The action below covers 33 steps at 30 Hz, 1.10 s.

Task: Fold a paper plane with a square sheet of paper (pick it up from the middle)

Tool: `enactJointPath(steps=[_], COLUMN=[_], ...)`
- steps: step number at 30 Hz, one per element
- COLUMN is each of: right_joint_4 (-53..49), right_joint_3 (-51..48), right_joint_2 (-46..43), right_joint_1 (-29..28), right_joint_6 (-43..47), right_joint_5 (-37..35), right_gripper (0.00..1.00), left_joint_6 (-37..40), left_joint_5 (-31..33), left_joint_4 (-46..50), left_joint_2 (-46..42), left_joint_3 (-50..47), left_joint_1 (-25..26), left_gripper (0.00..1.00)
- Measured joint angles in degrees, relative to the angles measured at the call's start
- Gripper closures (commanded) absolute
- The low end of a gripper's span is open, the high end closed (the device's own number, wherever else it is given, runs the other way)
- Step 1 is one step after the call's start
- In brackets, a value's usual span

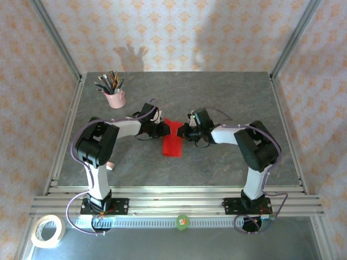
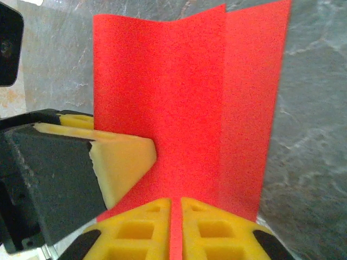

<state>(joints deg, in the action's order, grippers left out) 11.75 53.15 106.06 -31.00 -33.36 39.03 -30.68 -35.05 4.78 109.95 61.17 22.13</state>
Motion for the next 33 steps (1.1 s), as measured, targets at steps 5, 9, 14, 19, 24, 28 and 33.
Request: enactJointPath(steps=[5, 9, 14, 19, 24, 28, 33], right_joint_4=[-0.22, -0.57, -1.25, -2.12, -2.78, -2.78, -2.78], right_joint_3=[1.86, 2.8, 4.33, 4.68, 4.96, 4.98, 5.11], right_joint_2=[3.1, 4.66, 5.7, 5.73, 5.73, 5.73, 5.73], right_joint_1=[-0.63, -0.72, -0.74, -0.92, -1.11, -1.11, -1.11], right_joint_6=[0.0, 0.0, 0.2, 0.63, 0.63, 0.59, 0.42], right_joint_5=[-0.02, 0.15, -0.09, -1.11, -1.9, -2.05, -2.34], right_gripper=[0.91, 0.91, 0.91, 0.9, 0.9, 0.9, 0.9], left_joint_6=[0.63, 0.81, 0.79, 0.72, 0.04, -1.77, -3.41], left_joint_5=[1.05, 1.44, 1.62, 3.37, 6.03, 6.36, 5.75], left_joint_4=[0.7, 1.27, 2.34, 3.48, 4.76, 4.24, 2.23], left_joint_2=[0.02, 0.02, 0.04, -1.53, -5.25, -7.02, -7.45], left_joint_3=[0.46, 0.83, 1.57, 1.4, -1.29, -4.52, -5.51], left_joint_1=[0.44, 0.66, 0.79, 1.14, -0.02, -0.11, 0.31], left_gripper=[0.7, 0.68, 0.61, 0.49, 0.44, 0.43, 0.43])
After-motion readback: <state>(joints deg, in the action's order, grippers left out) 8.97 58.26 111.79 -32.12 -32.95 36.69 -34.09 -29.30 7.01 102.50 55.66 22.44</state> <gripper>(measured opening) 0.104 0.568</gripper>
